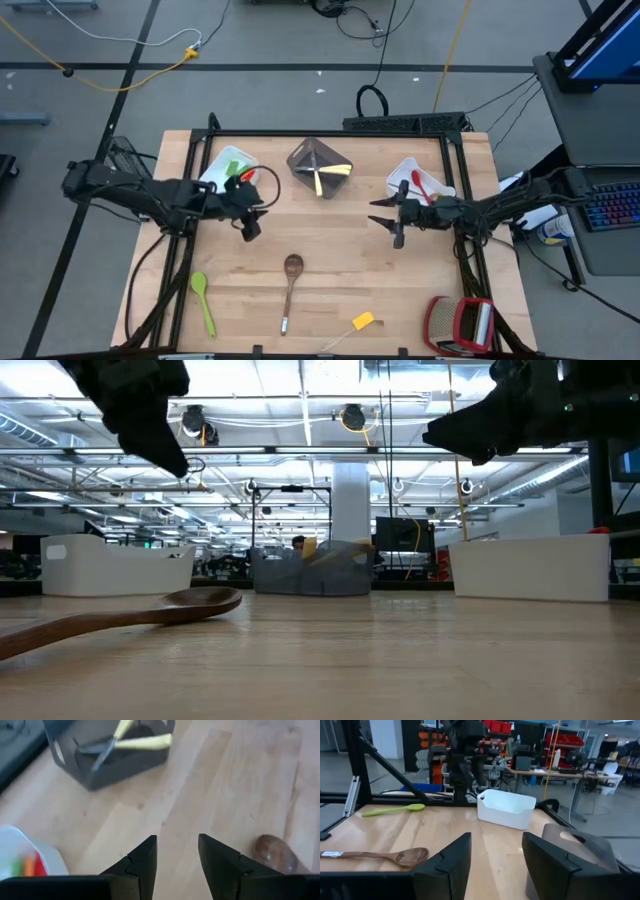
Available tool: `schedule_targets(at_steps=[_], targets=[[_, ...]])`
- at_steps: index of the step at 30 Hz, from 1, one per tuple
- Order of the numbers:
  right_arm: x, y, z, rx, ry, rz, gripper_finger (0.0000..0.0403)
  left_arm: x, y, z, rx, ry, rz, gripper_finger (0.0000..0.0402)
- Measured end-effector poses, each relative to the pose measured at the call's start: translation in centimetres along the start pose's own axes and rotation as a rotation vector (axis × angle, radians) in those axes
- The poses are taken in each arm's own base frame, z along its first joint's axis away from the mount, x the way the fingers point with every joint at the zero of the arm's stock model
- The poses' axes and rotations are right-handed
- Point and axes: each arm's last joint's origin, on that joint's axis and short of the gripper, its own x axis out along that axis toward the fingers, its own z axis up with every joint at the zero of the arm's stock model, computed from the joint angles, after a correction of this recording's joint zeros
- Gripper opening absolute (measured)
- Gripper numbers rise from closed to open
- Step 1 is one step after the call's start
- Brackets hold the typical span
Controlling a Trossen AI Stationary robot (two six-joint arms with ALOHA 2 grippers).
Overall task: Pick & Place Kitchen Items
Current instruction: Put the green serving spoon into the right white bin
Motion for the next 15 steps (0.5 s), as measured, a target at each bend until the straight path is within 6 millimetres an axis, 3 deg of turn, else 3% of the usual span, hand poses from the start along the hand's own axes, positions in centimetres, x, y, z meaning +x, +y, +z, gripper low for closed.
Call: schedule_targets(at_steps=[8, 15], targets=[[0.0, -0.6, 0.3, -0.012, -0.047, -0.035, 0.0169, -0.2, -1.1, -1.2, -0.199, 0.061, -0.051, 0.0150], [0.2, -1.5, 0.2, -0.013, -0.042, -0.082, 0.0169, -1.0, -1.8, -3.2, -0.442, 0.239, -0.046, 0.0149]])
